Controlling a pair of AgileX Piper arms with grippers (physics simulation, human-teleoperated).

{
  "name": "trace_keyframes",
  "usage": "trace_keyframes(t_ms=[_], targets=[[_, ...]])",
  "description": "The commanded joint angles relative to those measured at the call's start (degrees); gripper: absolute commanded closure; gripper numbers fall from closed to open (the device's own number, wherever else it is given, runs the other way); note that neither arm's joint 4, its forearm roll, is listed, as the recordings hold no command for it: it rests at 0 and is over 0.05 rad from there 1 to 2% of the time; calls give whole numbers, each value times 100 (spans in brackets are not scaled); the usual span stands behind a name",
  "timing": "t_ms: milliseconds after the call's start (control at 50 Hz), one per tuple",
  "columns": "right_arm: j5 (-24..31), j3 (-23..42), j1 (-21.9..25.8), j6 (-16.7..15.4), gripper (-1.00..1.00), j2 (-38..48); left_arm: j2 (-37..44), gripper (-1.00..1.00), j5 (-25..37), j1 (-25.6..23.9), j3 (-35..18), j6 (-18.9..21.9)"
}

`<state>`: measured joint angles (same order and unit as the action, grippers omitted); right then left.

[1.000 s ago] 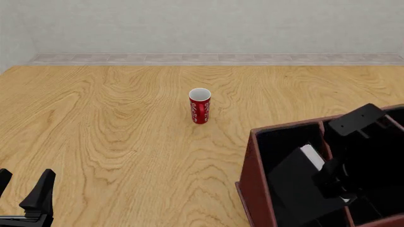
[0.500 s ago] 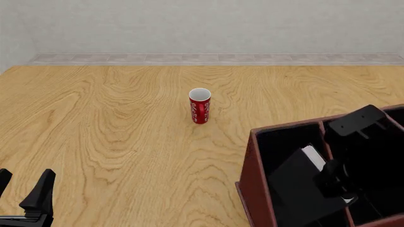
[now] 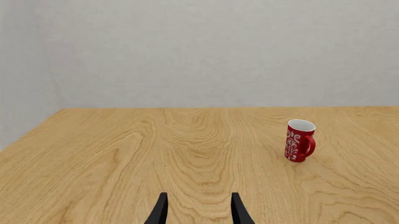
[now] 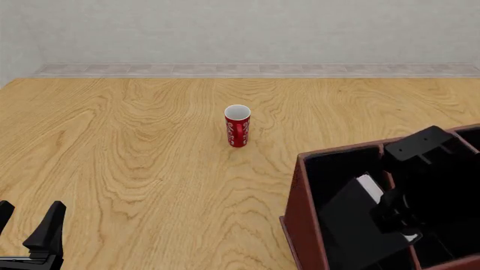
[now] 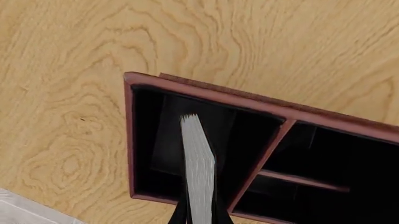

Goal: Pick up the book and place it in the left compartment of the caddy.

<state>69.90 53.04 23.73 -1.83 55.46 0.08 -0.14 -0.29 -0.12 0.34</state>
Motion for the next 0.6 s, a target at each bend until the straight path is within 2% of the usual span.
trace_keyframes(t_ms=[20,440,600], targets=[[0,-17,-21,158,100,15,2,-100,7,-1,-9,0],[-5,0,-111,144,100,33,1,-100,6,-2,-9,0],[-8,-22,-11,236,100,67,2,-100,7,0,-9,-1]])
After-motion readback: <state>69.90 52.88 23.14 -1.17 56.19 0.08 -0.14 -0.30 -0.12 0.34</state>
